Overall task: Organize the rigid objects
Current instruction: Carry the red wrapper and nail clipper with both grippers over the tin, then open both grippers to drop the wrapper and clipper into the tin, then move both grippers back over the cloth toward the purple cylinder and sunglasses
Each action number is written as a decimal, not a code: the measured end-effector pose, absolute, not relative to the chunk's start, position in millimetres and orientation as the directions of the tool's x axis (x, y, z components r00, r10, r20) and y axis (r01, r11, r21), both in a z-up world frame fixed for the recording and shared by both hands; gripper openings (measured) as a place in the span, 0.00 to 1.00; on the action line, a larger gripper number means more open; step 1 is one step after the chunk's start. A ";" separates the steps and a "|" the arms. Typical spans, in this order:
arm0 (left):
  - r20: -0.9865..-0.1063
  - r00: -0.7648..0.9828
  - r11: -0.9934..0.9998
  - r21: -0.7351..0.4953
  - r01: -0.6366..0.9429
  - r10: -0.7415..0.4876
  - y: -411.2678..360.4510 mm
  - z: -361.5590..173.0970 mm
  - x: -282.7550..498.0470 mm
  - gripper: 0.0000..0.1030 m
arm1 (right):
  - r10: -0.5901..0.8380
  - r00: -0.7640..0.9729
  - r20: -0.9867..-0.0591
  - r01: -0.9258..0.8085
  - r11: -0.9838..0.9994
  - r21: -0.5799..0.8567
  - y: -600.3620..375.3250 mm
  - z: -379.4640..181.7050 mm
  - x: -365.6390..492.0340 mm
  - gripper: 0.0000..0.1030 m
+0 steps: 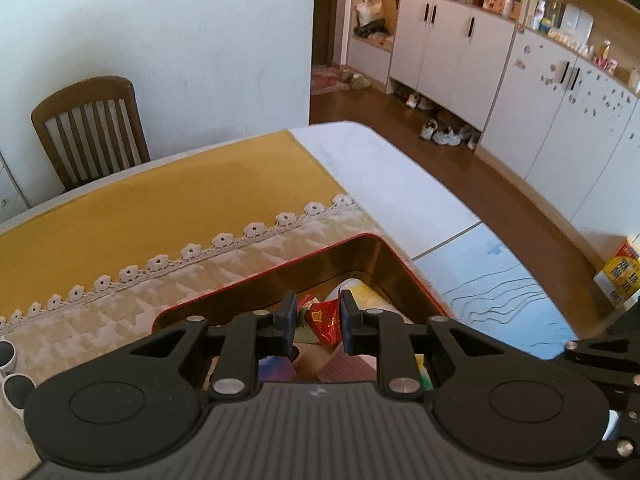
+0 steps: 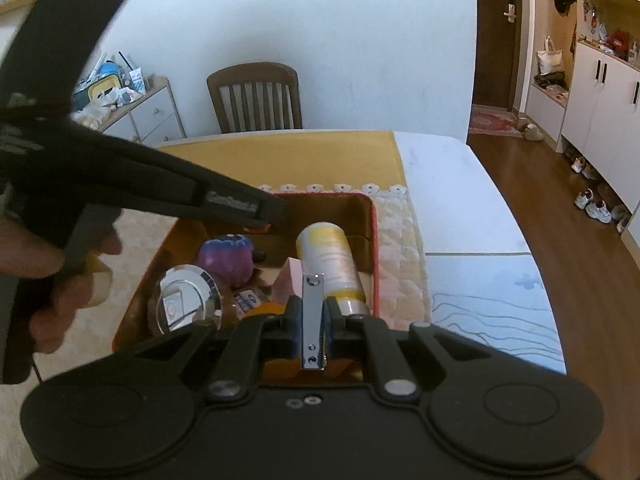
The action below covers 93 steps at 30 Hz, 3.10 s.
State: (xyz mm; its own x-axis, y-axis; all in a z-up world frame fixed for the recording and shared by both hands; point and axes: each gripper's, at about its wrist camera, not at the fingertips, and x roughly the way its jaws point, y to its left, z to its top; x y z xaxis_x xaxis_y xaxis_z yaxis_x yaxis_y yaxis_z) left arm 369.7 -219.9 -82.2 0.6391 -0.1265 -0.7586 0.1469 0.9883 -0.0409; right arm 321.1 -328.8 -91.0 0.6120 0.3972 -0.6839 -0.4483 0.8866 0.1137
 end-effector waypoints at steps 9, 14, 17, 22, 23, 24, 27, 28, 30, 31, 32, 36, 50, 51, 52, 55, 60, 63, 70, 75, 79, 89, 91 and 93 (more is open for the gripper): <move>-0.803 0.589 0.993 -0.024 0.118 -0.089 -223.6 -107.0 389.9 0.21 | 0.409 0.582 -0.702 -0.462 0.877 0.128 -327.8 -99.4 333.1 0.10; -0.819 0.569 0.994 -0.028 0.103 -0.082 -222.0 -114.2 393.4 0.21 | 0.418 0.574 -0.704 -0.466 0.874 0.140 -330.3 -101.7 336.5 0.10; -0.821 0.565 0.995 -0.035 0.095 -0.083 -221.0 -117.4 393.2 0.21 | 0.421 0.573 -0.703 -0.465 0.873 0.144 -331.0 -101.9 338.0 0.14; -0.825 0.558 0.995 -0.050 0.086 -0.090 -219.6 -116.5 391.9 0.23 | 0.421 0.574 -0.702 -0.463 0.874 0.147 -331.4 -102.4 340.5 0.18; -0.826 0.558 0.996 -0.047 0.080 -0.084 -219.4 -115.2 391.9 0.23 | 0.423 0.573 -0.702 -0.462 0.874 0.150 -331.7 -102.7 341.0 0.19; -0.825 0.559 0.996 -0.049 0.076 -0.083 -218.6 -113.8 391.2 0.23 | 0.424 0.572 -0.702 -0.460 0.875 0.153 -331.8 -102.7 341.2 0.19; -0.817 0.569 0.995 -0.066 0.072 -0.095 -215.0 -108.4 386.9 0.27 | 0.424 0.575 -0.700 -0.457 0.876 0.156 -332.0 -101.8 339.9 0.19; -0.813 0.574 0.995 -0.070 0.070 -0.098 -214.1 -106.7 385.3 0.31 | 0.424 0.576 -0.699 -0.455 0.876 0.156 -332.1 -101.2 339.4 0.20; -0.803 0.585 0.994 -0.086 0.066 -0.109 -211.7 -101.9 381.0 0.37 | 0.424 0.580 -0.695 -0.453 0.878 0.157 -332.4 -99.4 338.7 0.22; -0.799 0.591 0.994 -0.094 0.064 -0.114 -210.6 -99.2 378.6 0.45 | 0.422 0.584 -0.693 -0.451 0.879 0.155 -332.5 -98.1 337.8 0.23; -0.794 0.597 0.993 -0.100 0.063 -0.117 -209.4 -96.4 376.0 0.48 | 0.422 0.586 -0.692 -0.450 0.879 0.155 -332.7 -96.5 336.9 0.24; -0.775 0.620 0.992 -0.109 0.062 -0.123 -205.8 -85.2 363.8 0.51 | 0.430 0.588 -0.685 -0.448 0.878 0.166 -334.6 -90.0 332.0 0.33; -0.716 0.683 0.989 -0.119 0.085 -0.145 -178.3 -48.0 304.3 0.54 | 0.442 0.616 -0.651 -0.454 0.876 0.165 -325.3 -65.2 306.4 0.63; -0.711 0.688 0.989 -0.124 0.083 -0.147 -174.5 -46.4 299.7 0.59 | 0.442 0.620 -0.648 -0.452 0.876 0.165 -324.0 -63.3 304.0 0.63; -0.703 0.695 0.988 -0.131 0.081 -0.150 -169.7 -44.3 294.4 0.60 | 0.442 0.623 -0.646 -0.452 0.877 0.165 -322.1 -61.2 301.1 0.63; -0.686 0.711 0.987 -0.139 0.082 -0.155 -157.2 -38.2 280.7 0.62 | 0.438 0.632 -0.639 -0.454 0.878 0.154 -315.0 -55.2 291.4 0.70; -0.674 0.723 0.987 -0.140 0.075 -0.150 -129.8 -34.1 259.2 0.67 | 0.440 0.644 -0.626 -0.462 0.875 0.141 -296.2 -46.5 275.0 0.80; -0.666 0.733 0.989 -0.130 0.072 -0.140 -110.3 -32.9 245.5 0.70 | 0.446 0.646 -0.620 -0.465 0.874 0.144 -281.6 -43.2 266.1 0.84; -0.642 0.759 0.993 -0.109 0.048 -0.107 -61.5 -32.2 215.7 0.78 | 0.467 0.636 -0.614 -0.491 0.859 0.145 -233.5 -39.4 250.7 0.88; -0.643 0.760 0.993 -0.116 0.025 -0.094 -18.9 -36.3 201.0 0.78 | 0.487 0.629 -0.606 -0.514 0.845 0.146 -196.0 -38.0 243.6 0.92; -0.650 0.757 0.992 -0.123 -0.014 -0.070 14.8 -43.6 193.3 0.78 | 0.503 0.613 -0.610 -0.538 0.830 0.144 -164.2 -39.6 241.6 0.95; -0.647 0.762 0.985 -0.110 -0.136 0.033 94.6 -63.0 194.6 0.81 | 0.522 0.573 -0.631 -0.599 0.793 0.112 -89.0 -48.3 248.5 1.00; -0.646 0.761 0.982 -0.105 -0.160 0.055 108.7 -67.4 198.8 0.81 | 0.522 0.566 -0.639 -0.607 0.787 0.106 -76.6 -51.0 253.2 1.00; -0.646 0.760 0.979 -0.095 -0.180 0.077 120.1 -72.0 204.7 0.81 | 0.521 0.554 -0.650 -0.617 0.781 0.101 -64.1 -54.6 260.4 1.00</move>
State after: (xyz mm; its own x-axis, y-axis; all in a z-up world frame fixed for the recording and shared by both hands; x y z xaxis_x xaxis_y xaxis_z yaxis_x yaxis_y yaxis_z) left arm 204.7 120.1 -72.0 0.7598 0.0772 -0.6456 -0.1799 0.9791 -0.0946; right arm 260.4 -64.1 -54.6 0.5536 0.5211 -0.6496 -0.6166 0.7808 0.1009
